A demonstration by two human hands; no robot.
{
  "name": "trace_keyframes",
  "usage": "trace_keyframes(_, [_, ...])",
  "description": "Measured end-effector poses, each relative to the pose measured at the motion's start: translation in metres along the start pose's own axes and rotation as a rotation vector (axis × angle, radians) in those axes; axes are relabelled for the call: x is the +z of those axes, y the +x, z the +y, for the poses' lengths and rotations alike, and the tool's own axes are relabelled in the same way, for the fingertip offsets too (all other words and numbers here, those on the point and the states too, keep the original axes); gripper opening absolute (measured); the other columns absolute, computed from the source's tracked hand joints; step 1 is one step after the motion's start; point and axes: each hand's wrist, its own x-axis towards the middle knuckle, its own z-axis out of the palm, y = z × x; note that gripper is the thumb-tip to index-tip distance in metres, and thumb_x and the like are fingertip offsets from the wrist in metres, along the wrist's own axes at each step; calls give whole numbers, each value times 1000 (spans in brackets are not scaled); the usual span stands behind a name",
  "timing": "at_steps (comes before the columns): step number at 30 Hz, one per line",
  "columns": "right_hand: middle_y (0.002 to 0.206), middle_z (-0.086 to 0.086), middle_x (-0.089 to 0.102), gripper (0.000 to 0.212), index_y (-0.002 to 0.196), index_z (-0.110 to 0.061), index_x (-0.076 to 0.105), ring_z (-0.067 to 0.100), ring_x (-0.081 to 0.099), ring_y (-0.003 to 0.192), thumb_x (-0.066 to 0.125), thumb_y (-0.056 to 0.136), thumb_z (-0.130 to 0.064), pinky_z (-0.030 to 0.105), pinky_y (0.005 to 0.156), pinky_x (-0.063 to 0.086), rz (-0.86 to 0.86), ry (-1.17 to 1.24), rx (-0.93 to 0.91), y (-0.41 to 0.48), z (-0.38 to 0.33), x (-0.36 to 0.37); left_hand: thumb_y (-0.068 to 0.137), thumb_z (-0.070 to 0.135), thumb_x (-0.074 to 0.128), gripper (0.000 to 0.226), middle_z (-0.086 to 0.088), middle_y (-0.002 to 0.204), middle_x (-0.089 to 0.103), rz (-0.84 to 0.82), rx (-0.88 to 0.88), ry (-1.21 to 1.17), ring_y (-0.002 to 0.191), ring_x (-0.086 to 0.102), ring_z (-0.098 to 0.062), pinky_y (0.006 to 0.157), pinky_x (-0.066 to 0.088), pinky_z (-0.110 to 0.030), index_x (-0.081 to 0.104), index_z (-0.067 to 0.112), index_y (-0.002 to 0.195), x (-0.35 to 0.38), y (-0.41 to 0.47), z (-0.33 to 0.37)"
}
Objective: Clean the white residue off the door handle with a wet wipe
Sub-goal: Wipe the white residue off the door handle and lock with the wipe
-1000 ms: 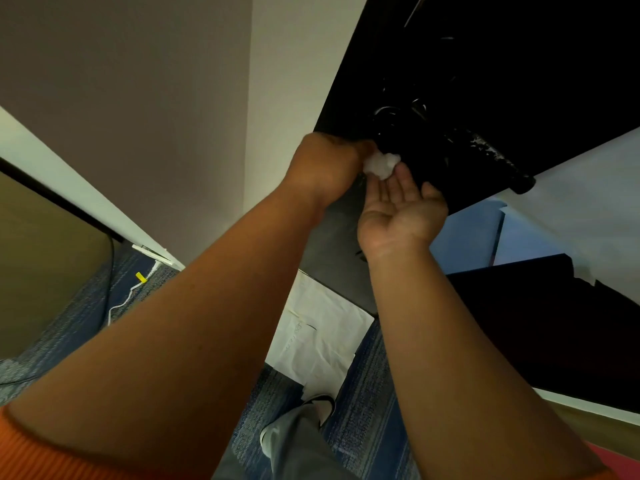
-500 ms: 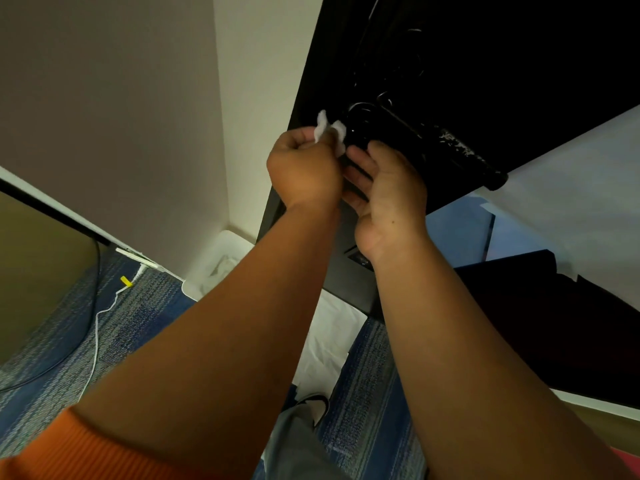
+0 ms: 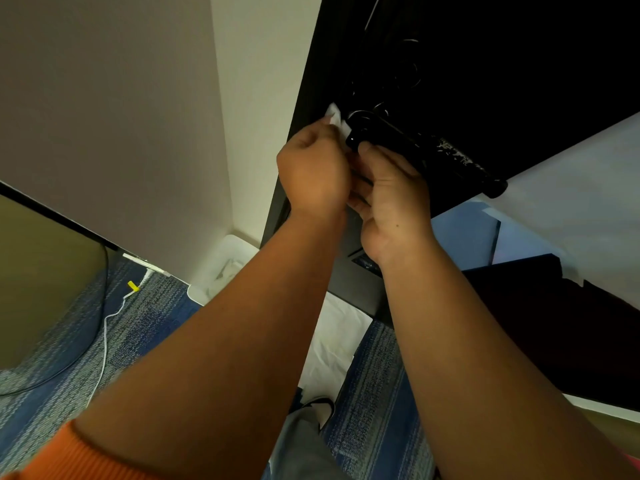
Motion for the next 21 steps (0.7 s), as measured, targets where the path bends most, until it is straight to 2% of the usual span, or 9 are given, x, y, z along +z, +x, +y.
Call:
trace_keyframes(3, [104,2,78,18,111,-18,74,19,74,99,65,96,-23,39,85,58,11,24,-5,-1,-1,-2,101,23,59,21,2,98,77,-1,106,107,95,73,-12,92,60,-34,76,13,110,0,-10,-2])
trace_keyframes(6, [104,3,78,18,111,-17,74,19,74,100,65,97,-21,35,81,57,3,43,-5,-1,-2,-3,103,22,51,27,10,110,71,-68,222,255,103,66,-2,93,52,-16,73,19,119,-3,-17,-6])
trace_keyframes(8, [106,4,77,20,114,-15,73,20,74,101,65,97,-20,36,83,58,-1,44,-7,-1,-1,-3,102,18,47,32,8,117,68,-109,308,357,103,61,4,92,45,-6,72,17,122,-8,-15,-5])
trace_keyframes(11, [109,6,77,23,117,-13,72,21,74,101,64,97,-19,37,84,60,-2,51,-2,0,-1,-3,100,11,47,32,3,117,70,-140,513,460,96,59,10,93,41,-2,74,9,117,-8,-11,1])
trace_keyframes(13, [109,10,76,24,119,-10,69,23,74,101,58,99,-17,37,86,60,19,82,37,2,0,-4,99,9,47,31,-1,113,71,-201,717,556,101,61,0,95,45,-10,75,3,111,-4,-8,2])
trace_keyframes(15, [112,12,74,28,124,-9,65,24,72,104,47,105,-19,37,89,58,25,136,91,3,0,-6,97,12,45,33,-10,102,74,-297,902,681,100,67,-21,93,51,-26,76,-1,99,-1,-5,1])
trace_keyframes(16, [111,11,74,28,123,-10,65,23,72,103,45,106,-20,36,89,58,21,142,101,3,-1,-7,96,14,43,35,-12,99,74,-322,959,742,100,67,-26,93,50,-29,76,0,96,0,-5,-1])
trace_keyframes(19, [98,5,77,19,111,-11,71,19,75,95,57,101,-19,34,81,59,19,99,62,1,-4,-8,97,14,44,34,-12,108,72,-292,952,755,107,66,-26,99,50,-31,76,2,101,-1,-2,-7])
trace_keyframes(21, [100,8,78,18,111,-9,73,19,75,94,62,98,-15,33,79,60,14,92,29,1,-6,-6,99,12,47,32,-12,120,68,-192,822,681,112,63,-19,100,47,-18,74,2,112,-1,-2,-8])
